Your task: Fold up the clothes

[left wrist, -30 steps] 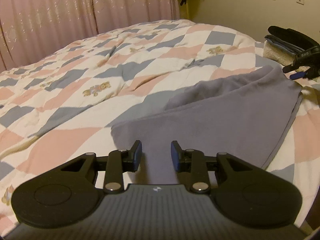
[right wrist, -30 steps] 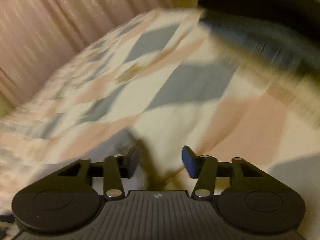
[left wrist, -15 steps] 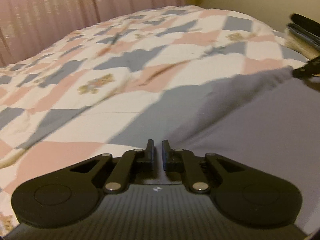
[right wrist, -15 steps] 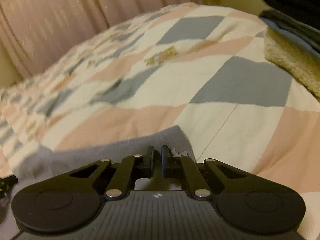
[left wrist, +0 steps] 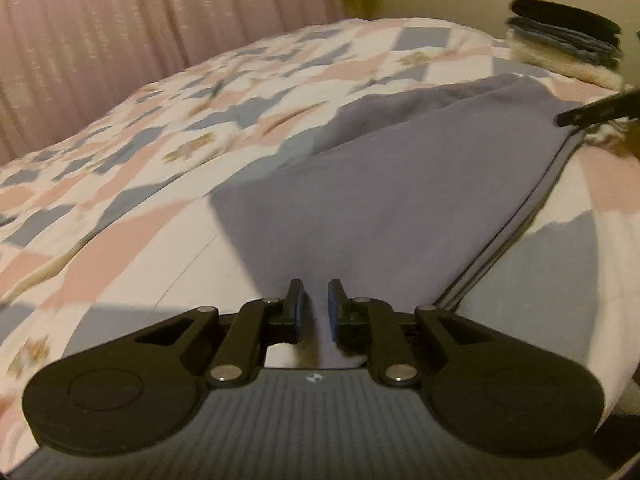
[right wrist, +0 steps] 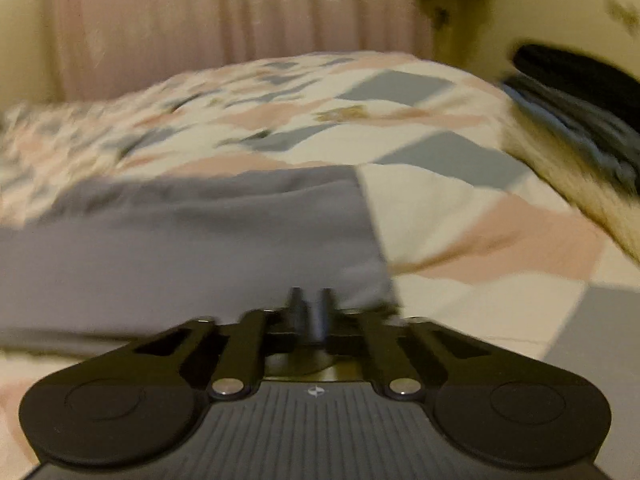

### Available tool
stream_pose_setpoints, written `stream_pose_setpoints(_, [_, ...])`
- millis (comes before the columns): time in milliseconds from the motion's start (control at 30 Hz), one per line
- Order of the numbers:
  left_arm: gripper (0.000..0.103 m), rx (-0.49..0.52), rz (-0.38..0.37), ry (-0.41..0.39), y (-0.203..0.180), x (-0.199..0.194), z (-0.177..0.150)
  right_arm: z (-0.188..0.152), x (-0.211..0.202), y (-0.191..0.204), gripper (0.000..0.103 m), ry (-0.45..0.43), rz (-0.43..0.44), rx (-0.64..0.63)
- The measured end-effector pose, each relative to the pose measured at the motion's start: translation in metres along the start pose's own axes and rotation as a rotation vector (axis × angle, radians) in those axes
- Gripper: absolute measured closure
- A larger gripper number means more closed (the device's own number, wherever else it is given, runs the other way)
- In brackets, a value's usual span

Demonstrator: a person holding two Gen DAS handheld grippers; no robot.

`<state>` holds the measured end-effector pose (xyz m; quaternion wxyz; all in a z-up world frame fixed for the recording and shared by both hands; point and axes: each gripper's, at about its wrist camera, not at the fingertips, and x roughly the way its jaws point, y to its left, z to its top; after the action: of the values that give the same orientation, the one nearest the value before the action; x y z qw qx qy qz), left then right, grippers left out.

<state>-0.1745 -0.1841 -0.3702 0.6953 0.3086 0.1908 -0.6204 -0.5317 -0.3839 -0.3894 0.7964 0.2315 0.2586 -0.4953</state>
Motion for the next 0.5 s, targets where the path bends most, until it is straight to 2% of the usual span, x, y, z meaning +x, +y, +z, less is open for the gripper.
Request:
stream_pose_setpoints(33, [0.090,-0.033,0.008,-0.006,0.003,-0.006,-0.001,0.004,-0.006,-0.001,0.103,-0.018,-0.012,0.026])
stream_pose_setpoints(67, [0.091,-0.056,0.027,-0.015,0.005,-0.013,-0.001,0.007,-0.013,-0.001,0.093,-0.038,-0.024,0.045])
stream_pose_setpoints(133, [0.091,-0.074,0.024,-0.052,0.003,-0.028,0.000,0.008,-0.029,0.006,0.079,-0.088,-0.032,0.028])
stream_pose_setpoints(233, [0.091,-0.097,0.006,-0.090,0.000,-0.045,0.000,-0.003,-0.038,0.017,0.079,-0.110,0.044,0.011])
stream_pose_setpoints(267, [0.091,-0.094,0.004,-0.071,-0.004,-0.043,-0.003,-0.006,-0.033,0.019,0.079,-0.083,0.039,0.002])
stream_pose_setpoints(333, [0.090,-0.105,0.023,0.001,-0.008,-0.030,-0.008,-0.014,-0.014,0.015,0.081,-0.015,-0.026,0.011])
stream_pose_setpoints(367, [0.090,-0.126,0.034,0.025,-0.009,-0.024,-0.011,-0.016,-0.011,0.010,0.092,-0.001,-0.038,0.041])
stream_pose_setpoints(433, [0.089,-0.166,0.058,0.038,-0.007,-0.023,-0.014,-0.017,-0.020,0.002,0.096,-0.015,-0.046,0.106])
stream_pose_setpoints(500, [0.089,-0.203,0.075,0.039,-0.004,-0.030,-0.012,-0.017,-0.032,-0.001,0.083,-0.038,-0.078,0.142])
